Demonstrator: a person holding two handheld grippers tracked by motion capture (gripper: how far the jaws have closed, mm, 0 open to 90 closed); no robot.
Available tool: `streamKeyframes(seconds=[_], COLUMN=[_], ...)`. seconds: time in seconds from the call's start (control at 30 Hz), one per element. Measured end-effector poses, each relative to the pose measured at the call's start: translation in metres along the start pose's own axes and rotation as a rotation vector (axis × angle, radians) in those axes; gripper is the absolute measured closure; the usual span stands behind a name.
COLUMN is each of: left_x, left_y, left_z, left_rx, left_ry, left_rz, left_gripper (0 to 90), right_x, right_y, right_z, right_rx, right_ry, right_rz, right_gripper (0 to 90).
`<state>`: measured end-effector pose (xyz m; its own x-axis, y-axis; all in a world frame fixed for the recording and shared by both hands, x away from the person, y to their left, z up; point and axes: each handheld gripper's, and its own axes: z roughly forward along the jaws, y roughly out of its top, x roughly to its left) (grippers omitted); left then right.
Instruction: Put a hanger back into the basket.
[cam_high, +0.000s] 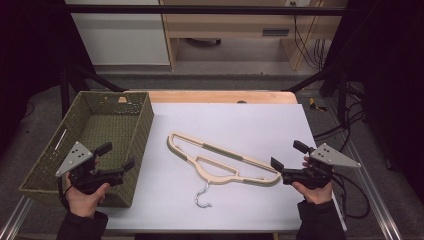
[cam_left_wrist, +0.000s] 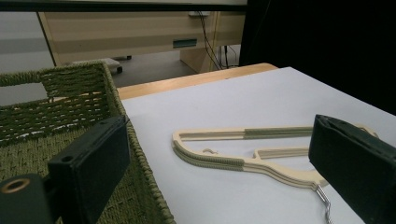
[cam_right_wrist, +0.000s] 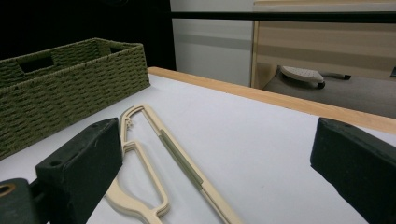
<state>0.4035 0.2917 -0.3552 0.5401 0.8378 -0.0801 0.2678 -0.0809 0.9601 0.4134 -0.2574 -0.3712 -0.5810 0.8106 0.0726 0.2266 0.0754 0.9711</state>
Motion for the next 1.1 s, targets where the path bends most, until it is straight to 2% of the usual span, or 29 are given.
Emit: streamKeyframes(seconds=[0.13, 0.33, 0.43, 0.53, 0.67, 0.8, 1.1], left_x=[-0.003, -0.015, -0.023, -0.032, -0.046, -0.062, -0.080], left_y=[-0.001, -0.001, -0.002, -0.003, -0.005, -0.008, -0.017], left_z=[0.003, 0.011, 0.016, 0.021, 0.030, 0.039, 0.056], left_rx=[0.002, 0.021, 0.032, 0.043, 0.063, 0.102, 0.161], left_ry=[-0.002, -0.017, -0.024, -0.036, -0.060, -0.080, -0.104], left_rz=[-0.001, 0.014, 0.017, 0.022, 0.039, 0.074, 0.082], left_gripper=[6.0, 7.3, 8.0, 8.6, 9.2, 9.5, 10.4], right_x=[0.000, 0.000, 0.002, 0.003, 0.003, 0.003, 0.005], right_y=[0.000, 0.001, 0.001, 0.001, 0.001, 0.001, 0.000], right_z=[-0.001, 0.000, 0.001, 0.001, 0.001, 0.002, 0.005], right_rx=[-0.001, 0.008, 0.017, 0.016, 0.016, 0.019, 0.028], right_ry=[0.004, 0.000, 0.001, 0.004, 0.006, 0.006, 0.010], right_rz=[0.002, 0.001, -0.014, -0.006, -0.008, -0.005, -0.003], right_gripper=[2.8, 2.9, 2.8, 2.8, 2.8, 2.8, 2.8])
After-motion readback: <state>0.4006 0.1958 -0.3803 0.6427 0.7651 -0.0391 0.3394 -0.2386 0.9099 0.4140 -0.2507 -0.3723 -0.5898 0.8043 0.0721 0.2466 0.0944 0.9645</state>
